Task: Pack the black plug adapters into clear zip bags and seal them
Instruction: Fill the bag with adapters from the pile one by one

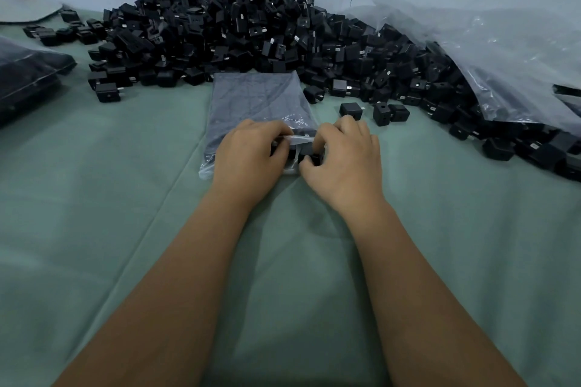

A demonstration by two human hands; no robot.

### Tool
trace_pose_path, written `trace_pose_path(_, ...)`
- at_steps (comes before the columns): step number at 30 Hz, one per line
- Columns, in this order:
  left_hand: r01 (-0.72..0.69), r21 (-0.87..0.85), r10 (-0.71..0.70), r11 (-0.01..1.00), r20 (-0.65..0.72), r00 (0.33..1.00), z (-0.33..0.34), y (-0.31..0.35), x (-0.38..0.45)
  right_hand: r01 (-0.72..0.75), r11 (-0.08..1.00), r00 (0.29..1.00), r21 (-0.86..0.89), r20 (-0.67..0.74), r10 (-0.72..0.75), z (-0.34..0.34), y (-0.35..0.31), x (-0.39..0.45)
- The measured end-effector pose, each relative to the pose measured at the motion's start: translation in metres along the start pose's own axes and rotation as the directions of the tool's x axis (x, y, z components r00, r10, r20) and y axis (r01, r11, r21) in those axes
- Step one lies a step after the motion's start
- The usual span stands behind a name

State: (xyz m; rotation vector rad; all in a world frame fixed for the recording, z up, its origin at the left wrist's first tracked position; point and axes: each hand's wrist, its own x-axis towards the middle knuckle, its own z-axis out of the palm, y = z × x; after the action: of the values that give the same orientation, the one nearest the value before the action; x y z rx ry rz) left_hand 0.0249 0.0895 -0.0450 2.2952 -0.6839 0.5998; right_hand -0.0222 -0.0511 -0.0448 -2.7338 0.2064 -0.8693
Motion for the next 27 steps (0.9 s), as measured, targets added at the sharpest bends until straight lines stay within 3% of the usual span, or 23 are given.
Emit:
trace_pose_path(3,0.000,-0.001,0.000,1.000,-0.003,1.000,0.000,0.000,0.000,-0.117,0.970,0.992,0.215,-0.014,0.122,0.000,0.003,0.003)
trace_pose_path(6,0.001,-0.004,-0.001,1.000,-0.003,1.000,0.000,0.000,0.000,-0.264,0.885,0.964,0.384,0.111,0.240,-0.001,0.007,0.005)
trace_pose_path(9,-0.005,-0.005,0.005,1.000,-0.006,1.000,0.000,-0.001,0.000,-0.309,0.834,0.949,0.456,0.206,0.239,-0.001,0.009,0.004)
trace_pose_path(18,-0.019,-0.012,0.019,1.000,0.001,1.000,-0.002,0.001,-0.001,-0.363,0.806,0.931,0.467,0.197,0.305,-0.005,0.017,0.005)
trace_pose_path(27,-0.030,-0.013,0.030,0.999,0.016,0.999,-0.002,0.002,-0.001,-0.345,0.876,0.938,0.338,0.156,0.310,0.001,0.018,0.006)
